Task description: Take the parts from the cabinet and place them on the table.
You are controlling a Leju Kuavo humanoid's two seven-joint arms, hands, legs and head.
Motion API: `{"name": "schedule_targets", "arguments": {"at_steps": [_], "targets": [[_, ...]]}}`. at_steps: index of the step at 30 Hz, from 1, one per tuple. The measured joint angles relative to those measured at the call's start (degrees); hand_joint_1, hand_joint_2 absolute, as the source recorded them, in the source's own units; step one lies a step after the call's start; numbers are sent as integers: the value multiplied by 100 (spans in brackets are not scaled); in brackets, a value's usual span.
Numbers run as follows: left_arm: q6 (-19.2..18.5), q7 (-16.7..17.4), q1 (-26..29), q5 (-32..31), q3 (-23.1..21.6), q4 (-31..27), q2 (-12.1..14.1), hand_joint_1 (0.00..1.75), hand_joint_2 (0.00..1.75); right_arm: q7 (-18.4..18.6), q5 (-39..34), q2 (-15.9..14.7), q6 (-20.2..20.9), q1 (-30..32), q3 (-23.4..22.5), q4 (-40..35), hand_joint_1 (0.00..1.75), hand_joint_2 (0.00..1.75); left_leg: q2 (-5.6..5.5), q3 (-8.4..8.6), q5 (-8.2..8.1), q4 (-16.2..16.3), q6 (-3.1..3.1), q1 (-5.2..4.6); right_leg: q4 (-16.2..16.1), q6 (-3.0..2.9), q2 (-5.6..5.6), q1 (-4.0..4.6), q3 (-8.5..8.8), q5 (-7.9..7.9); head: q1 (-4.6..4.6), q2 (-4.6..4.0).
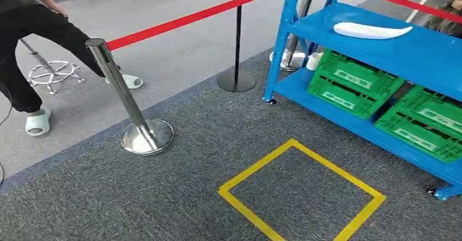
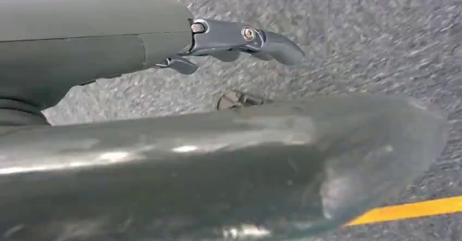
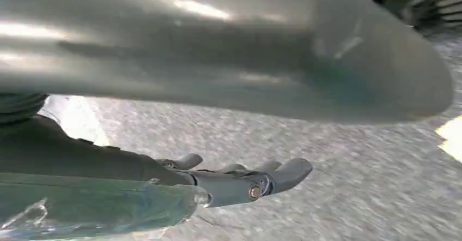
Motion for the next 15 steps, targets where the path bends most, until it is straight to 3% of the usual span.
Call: {"name": "schedule_targets", "arguments": {"at_steps": [1,2,3,4,5,6,7,8,9,10,11,12,14,15], "targets": [[2,0,-7,0,0,0,9,0,0,2,0,0,-4,8,0,0,0,0,48,2,12,-8,30,-12,117,-6,-397,34,-52,-102,52,0],[0,-2,11,0,0,0,13,0,0,2,0,0,-4,-9,0,0,0,0,133,1,4,-8,69,-26,415,5,-655,43,-193,-325,94,0],[0,-2,39,0,0,0,15,0,0,2,0,2,-4,-39,0,0,0,0,243,2,1,-6,81,-52,917,20,-774,39,-428,-610,94,0],[-2,-2,57,4,2,0,15,0,0,2,-4,4,-4,-58,-2,2,0,0,354,-1,-5,-4,89,-68,1408,26,-817,38,-652,-830,88,0],[-4,-2,58,7,2,0,18,0,0,2,-7,6,-4,-62,-2,4,0,0,440,-3,-9,-2,95,-81,1740,32,-829,39,-789,-942,92,0],[-2,-2,49,7,2,0,18,0,0,2,-11,4,-7,-52,-4,4,0,0,524,2,-14,-1,99,-88,1809,36,-831,41,-799,-910,92,0],[-2,-2,41,7,2,0,15,0,0,2,-26,4,-11,-41,-7,4,0,0,592,10,-21,-1,93,-90,1626,31,-835,45,-676,-773,92,0],[-2,-2,35,7,2,0,15,0,0,2,-28,4,-15,-32,-7,4,0,0,667,28,-35,1,82,-90,1162,15,-867,49,-405,-541,94,0],[-2,-2,32,9,2,0,13,0,0,2,-33,4,-15,-34,-9,4,0,0,731,55,-54,2,62,-90,634,-2,-990,59,-97,-333,94,0],[-2,-2,35,7,2,0,13,0,0,2,-39,4,-17,-46,-9,4,0,0,781,90,-76,8,32,-101,194,-26,-1316,84,178,-214,99,0],[0,-2,39,9,2,0,18,0,0,2,-44,4,-15,-74,-9,4,0,0,840,94,-119,35,-14,-151,95,-79,-1409,107,225,-248,88,0],[0,-2,37,9,2,0,20,0,0,2,-44,4,-15,-88,-9,4,0,0,890,109,-117,21,-40,-147,95,-134,-1291,108,211,-228,72,0],[0,-2,9,9,2,0,18,0,0,2,-46,4,-15,-74,-9,4,0,0,1012,146,-104,-13,-91,-134,105,-196,-1174,136,126,-229,77,0],[0,-2,-8,9,0,0,18,0,0,2,-48,4,-15,-72,-9,4,0,0,1064,175,-135,-15,-138,-134,63,-242,-1092,113,180,-209,88,0]]}}
